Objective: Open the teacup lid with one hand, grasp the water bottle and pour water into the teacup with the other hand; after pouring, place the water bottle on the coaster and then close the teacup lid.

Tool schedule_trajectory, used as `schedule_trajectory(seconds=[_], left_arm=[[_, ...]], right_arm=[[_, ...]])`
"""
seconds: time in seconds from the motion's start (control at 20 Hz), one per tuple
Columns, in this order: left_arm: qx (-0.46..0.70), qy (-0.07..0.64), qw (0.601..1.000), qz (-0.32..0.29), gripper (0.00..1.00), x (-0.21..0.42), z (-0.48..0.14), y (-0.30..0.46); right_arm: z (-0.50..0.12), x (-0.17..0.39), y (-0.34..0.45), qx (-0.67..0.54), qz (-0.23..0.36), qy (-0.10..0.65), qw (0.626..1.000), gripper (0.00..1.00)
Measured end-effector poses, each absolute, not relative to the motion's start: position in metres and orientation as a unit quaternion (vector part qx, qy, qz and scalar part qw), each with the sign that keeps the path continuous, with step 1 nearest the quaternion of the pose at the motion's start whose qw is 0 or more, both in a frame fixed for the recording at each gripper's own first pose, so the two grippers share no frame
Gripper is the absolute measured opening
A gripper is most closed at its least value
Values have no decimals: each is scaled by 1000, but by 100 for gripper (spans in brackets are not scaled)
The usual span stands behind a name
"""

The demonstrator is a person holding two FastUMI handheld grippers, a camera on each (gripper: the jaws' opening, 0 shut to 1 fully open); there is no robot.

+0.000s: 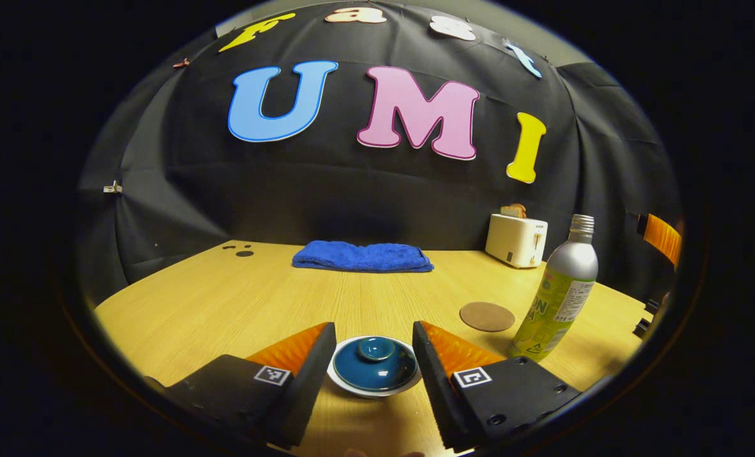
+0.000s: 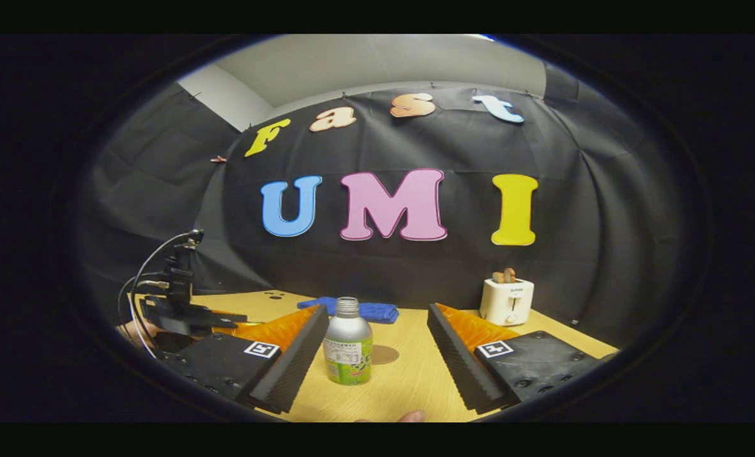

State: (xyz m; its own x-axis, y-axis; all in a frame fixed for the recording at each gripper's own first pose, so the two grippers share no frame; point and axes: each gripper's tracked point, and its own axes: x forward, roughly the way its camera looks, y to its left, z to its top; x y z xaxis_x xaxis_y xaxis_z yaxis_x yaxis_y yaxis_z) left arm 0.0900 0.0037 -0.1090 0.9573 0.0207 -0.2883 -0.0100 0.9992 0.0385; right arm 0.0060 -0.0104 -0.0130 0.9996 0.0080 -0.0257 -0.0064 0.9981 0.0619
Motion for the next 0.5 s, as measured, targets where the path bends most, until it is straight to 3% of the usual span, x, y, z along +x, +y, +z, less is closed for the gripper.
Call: schedule_trajectory(seconds=[0.25, 0.5], left_arm=[[23, 146, 989, 10, 70, 97, -110, 2], [24, 146, 989, 12, 37, 97, -111, 3]], right_arm=[[-16, 7, -6, 35, 12, 18, 999, 97], [-15, 7, -8, 37, 12, 15, 999, 96]])
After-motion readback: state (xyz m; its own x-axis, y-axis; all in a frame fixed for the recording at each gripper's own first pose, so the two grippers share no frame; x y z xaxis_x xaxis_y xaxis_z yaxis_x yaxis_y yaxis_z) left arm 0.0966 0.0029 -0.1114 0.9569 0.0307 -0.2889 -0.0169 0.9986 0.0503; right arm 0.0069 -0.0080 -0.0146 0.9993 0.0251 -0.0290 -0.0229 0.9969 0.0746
